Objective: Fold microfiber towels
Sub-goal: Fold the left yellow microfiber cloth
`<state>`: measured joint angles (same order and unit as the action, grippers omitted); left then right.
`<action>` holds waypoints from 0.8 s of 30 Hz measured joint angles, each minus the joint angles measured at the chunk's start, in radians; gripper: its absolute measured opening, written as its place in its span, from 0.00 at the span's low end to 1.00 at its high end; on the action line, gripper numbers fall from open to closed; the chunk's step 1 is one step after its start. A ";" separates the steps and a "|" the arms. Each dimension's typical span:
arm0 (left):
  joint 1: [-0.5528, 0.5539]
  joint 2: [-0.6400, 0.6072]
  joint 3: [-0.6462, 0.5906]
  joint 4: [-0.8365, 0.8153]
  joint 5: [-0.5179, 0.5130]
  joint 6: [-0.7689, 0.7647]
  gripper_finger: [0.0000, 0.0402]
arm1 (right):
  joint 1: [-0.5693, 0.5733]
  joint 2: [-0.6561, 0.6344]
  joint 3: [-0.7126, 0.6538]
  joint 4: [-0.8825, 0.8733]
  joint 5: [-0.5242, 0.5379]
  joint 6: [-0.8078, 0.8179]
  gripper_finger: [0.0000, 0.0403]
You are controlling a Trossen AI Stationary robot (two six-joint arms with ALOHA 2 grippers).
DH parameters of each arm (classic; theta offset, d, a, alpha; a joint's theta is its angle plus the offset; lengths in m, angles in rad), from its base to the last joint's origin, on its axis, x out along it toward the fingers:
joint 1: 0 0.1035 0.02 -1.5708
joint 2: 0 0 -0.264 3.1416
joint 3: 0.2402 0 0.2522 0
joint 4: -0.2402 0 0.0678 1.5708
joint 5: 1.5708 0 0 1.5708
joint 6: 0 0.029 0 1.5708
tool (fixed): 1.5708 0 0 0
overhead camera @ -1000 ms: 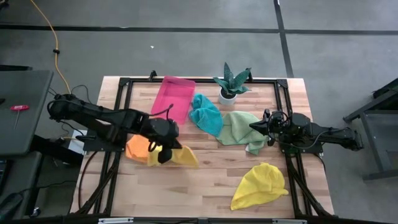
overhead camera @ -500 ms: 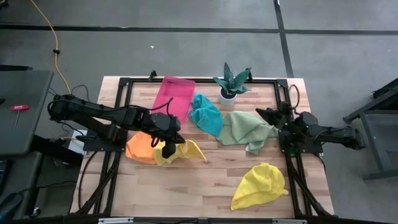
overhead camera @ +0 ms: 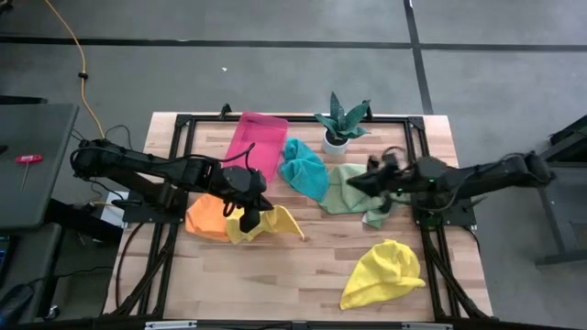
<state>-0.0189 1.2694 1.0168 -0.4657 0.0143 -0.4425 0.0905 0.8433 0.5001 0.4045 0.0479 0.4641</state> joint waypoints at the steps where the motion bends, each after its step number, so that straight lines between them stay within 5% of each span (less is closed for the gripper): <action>1: 0.000 0.000 0.000 0.000 0.000 0.000 0.00 | 0.004 0.043 0.034 -0.021 0.000 0.007 0.00; 8: -0.002 0.000 0.000 0.001 0.000 0.000 0.00 | 0.022 0.273 0.261 -0.366 -0.035 0.078 0.01; 13: -0.002 0.000 0.000 0.001 0.000 0.000 0.00 | 0.032 0.423 0.379 -0.611 -0.137 0.078 0.15; 19: -0.001 0.000 0.000 0.001 0.000 0.000 0.00 | 0.083 0.594 0.442 -0.649 -0.119 0.052 0.40; 24: -0.001 0.000 0.000 0.000 0.000 0.000 0.00 | 0.119 0.725 0.501 -0.647 -0.072 0.059 0.49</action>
<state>-0.0200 1.2697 1.0164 -0.4658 0.0147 -0.4423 0.2091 1.5681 1.0015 -0.2423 -0.0243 0.5236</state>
